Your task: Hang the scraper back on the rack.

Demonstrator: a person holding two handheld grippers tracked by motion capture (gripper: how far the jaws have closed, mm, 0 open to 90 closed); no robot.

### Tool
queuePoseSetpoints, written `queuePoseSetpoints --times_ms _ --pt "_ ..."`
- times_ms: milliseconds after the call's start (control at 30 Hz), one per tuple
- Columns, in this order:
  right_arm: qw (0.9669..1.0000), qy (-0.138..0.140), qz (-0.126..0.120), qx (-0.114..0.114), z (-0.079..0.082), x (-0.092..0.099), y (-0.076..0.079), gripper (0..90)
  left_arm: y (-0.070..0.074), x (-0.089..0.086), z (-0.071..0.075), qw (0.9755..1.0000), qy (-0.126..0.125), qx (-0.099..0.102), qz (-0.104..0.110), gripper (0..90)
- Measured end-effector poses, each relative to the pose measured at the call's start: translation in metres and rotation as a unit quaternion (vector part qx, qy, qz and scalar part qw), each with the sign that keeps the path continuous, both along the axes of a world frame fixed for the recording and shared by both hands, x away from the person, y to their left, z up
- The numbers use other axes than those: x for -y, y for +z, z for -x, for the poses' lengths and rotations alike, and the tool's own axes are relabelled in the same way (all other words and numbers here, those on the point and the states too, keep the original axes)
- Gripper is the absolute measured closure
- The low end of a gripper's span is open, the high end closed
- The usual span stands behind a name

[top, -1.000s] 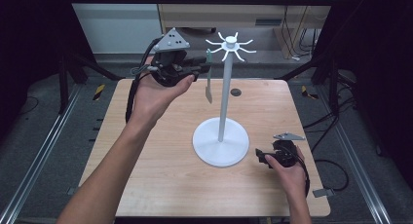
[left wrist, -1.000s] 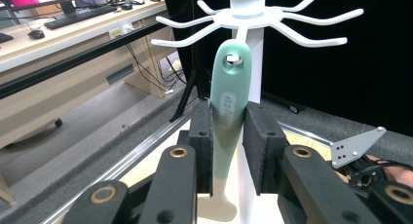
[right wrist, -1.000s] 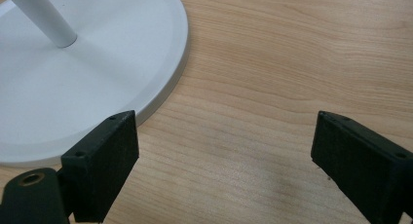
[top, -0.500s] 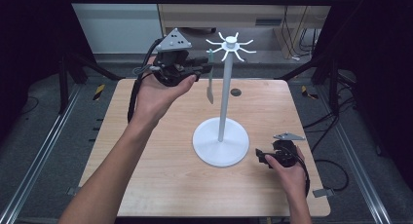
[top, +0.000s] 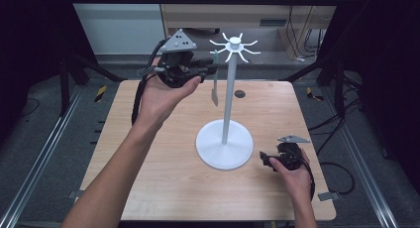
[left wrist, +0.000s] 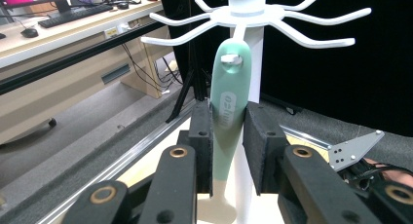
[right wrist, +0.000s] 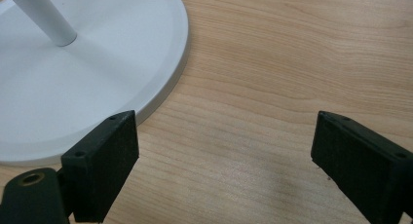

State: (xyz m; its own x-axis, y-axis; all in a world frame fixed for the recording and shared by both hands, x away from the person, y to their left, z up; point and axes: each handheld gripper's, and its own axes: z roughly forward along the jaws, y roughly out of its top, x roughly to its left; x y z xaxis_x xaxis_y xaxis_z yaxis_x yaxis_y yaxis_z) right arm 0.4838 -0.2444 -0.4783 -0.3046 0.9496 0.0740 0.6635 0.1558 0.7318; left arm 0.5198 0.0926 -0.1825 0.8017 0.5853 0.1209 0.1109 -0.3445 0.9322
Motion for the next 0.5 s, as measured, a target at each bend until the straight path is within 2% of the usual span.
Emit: queuePoseSetpoints --times_ms 233,333,367,433,500 --pt "1.0000 0.001 0.001 0.000 0.0001 0.0001 0.0001 10.5 -0.0014 -0.0017 -0.0007 1.0000 -0.001 0.000 0.005 74.0" --pt "1.0000 0.001 0.001 0.001 0.0001 0.0000 0.0001 10.5 -0.0032 -0.0036 0.0002 0.9999 -0.003 0.003 0.014 73.3" --pt "1.0000 0.002 0.001 0.001 0.0001 -0.0001 0.0002 10.5 -0.0038 -0.0045 0.0009 0.9998 -0.001 0.006 0.017 68.8" --pt "1.0000 0.001 0.001 0.001 0.0002 -0.0001 0.0002 10.5 -0.0052 -0.0071 0.0027 0.9995 0.001 0.012 0.028 67.0" --pt "1.0000 0.001 0.002 0.002 0.0004 -0.0002 0.0003 10.5 -0.0071 -0.0095 0.0051 0.9994 0.002 0.018 0.031 63.4"
